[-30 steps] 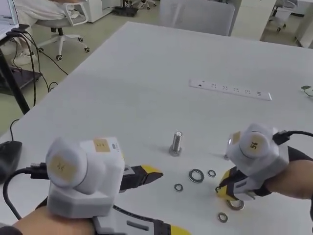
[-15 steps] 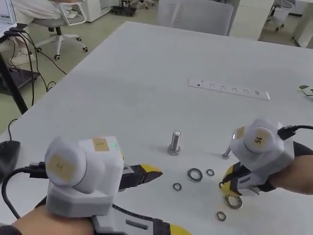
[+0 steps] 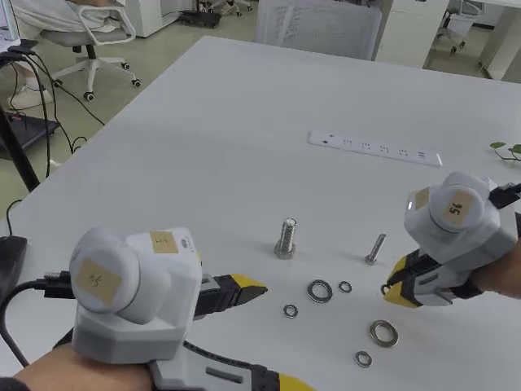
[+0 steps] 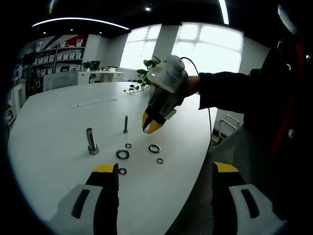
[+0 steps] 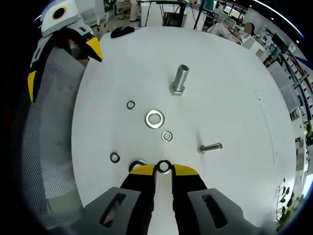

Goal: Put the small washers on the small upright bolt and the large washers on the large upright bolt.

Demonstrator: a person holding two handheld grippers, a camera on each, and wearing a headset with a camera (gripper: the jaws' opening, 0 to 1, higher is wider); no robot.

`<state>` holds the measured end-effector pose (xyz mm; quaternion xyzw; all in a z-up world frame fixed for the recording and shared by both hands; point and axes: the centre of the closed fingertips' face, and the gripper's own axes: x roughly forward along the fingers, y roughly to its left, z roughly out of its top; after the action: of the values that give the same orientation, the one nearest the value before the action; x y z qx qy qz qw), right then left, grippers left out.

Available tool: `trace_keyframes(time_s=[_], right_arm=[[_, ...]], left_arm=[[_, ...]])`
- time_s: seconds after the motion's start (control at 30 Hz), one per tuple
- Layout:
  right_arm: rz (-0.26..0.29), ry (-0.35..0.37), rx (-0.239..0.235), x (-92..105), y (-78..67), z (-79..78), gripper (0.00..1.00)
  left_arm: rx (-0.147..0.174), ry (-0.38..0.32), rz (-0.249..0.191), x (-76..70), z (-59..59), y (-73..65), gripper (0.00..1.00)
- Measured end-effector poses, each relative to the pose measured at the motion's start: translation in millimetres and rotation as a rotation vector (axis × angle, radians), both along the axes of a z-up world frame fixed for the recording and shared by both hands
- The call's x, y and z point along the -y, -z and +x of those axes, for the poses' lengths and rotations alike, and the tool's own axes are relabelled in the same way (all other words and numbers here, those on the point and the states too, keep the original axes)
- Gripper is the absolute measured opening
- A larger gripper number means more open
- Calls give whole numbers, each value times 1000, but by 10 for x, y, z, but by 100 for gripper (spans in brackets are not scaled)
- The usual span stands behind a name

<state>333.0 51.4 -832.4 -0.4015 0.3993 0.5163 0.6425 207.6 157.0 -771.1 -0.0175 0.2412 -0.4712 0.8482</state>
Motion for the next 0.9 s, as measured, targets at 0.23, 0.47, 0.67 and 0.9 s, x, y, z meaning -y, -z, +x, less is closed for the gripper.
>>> trace_keyframes(time_s=[0.23,0.47,0.67,0.9], right_arm=[[-5,4,38,17,-164,152,13],[-21,-13,73,-15,-317,322,13],[-38,-29,90,-60,-389,494,13],[-71,-61,95,-103,-370,614,13]], left_arm=[[-1,1,2,2,-7,4,78],[-4,-2,3,-9,-3,10,78],[-7,-5,3,-9,-3,10,77],[-8,-13,2,-27,14,15,77]])
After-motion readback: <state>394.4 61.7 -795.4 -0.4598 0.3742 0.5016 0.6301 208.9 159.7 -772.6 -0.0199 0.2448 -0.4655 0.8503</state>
